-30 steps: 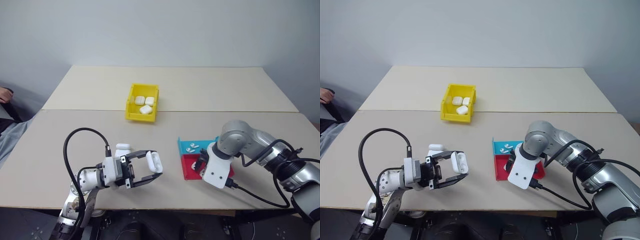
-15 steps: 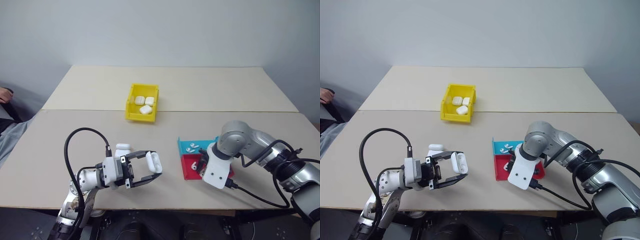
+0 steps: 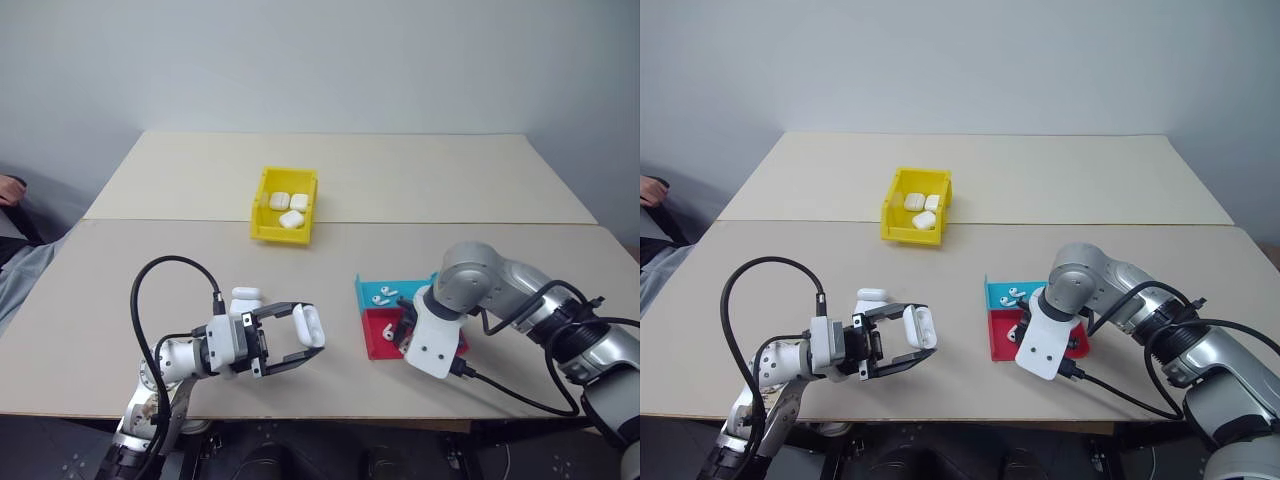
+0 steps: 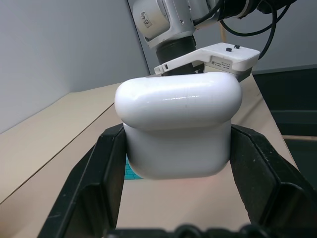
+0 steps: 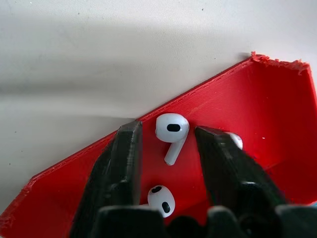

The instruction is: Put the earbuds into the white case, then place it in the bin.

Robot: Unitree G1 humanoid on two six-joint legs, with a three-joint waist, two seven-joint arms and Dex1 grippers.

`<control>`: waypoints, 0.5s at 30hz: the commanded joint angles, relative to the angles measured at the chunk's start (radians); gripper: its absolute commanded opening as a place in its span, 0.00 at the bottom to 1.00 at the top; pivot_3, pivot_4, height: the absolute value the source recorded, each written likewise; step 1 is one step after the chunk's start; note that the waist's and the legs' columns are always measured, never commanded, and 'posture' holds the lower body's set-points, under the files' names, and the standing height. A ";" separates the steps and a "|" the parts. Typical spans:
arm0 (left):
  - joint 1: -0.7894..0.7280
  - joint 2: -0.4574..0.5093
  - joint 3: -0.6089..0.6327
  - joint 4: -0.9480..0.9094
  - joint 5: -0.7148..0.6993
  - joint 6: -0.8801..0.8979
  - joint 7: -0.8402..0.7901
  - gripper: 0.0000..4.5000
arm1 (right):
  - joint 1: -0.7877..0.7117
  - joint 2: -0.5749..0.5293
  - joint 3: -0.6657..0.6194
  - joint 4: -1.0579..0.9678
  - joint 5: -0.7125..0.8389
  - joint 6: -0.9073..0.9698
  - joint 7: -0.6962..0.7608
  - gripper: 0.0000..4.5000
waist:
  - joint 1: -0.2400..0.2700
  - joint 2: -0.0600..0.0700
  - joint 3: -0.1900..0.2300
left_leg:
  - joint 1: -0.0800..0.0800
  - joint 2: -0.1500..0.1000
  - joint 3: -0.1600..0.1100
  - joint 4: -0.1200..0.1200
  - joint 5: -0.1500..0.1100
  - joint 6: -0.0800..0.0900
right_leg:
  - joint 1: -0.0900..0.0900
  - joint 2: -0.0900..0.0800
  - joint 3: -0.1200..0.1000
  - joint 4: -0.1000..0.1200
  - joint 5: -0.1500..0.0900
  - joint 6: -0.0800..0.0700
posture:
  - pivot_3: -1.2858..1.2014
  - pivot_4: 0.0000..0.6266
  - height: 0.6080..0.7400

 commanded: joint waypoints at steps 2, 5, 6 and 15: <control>-0.006 0.001 -0.001 -0.017 -0.008 -0.019 0.001 0.62 | 0.003 0.000 -0.024 -0.023 0.005 -0.012 0.030 0.31 | 0.000 0.000 0.000 | 0.000 0.000 0.000 0.000 0.000 0.000 | 0.000 0.000 0.000 0.000 0.000 0.000 | 0.52 0.24 1.00; -0.007 0.000 -0.001 -0.014 -0.006 -0.021 0.000 0.62 | 0.003 0.001 -0.023 -0.021 0.004 -0.013 0.029 0.31 | 0.000 0.000 0.000 | 0.000 0.000 0.000 0.000 0.000 0.000 | 0.000 0.000 0.000 0.000 0.000 0.000 | 0.52 0.24 1.00; -0.007 0.000 -0.001 -0.013 -0.006 -0.022 0.000 0.62 | 0.002 0.001 -0.023 -0.020 0.004 -0.013 0.029 0.31 | 0.000 0.000 0.000 | 0.000 0.000 0.000 0.000 0.000 0.000 | 0.000 0.000 0.000 0.000 0.000 0.000 | 0.52 0.24 1.00; -0.007 -0.001 0.001 -0.010 -0.002 -0.024 0.003 0.62 | 0.003 0.001 -0.026 -0.017 0.001 -0.012 0.024 0.20 | 0.000 0.000 0.000 | 0.000 0.000 0.000 0.000 0.000 0.000 | 0.000 0.000 0.000 0.000 0.000 0.000 | 0.52 0.24 1.00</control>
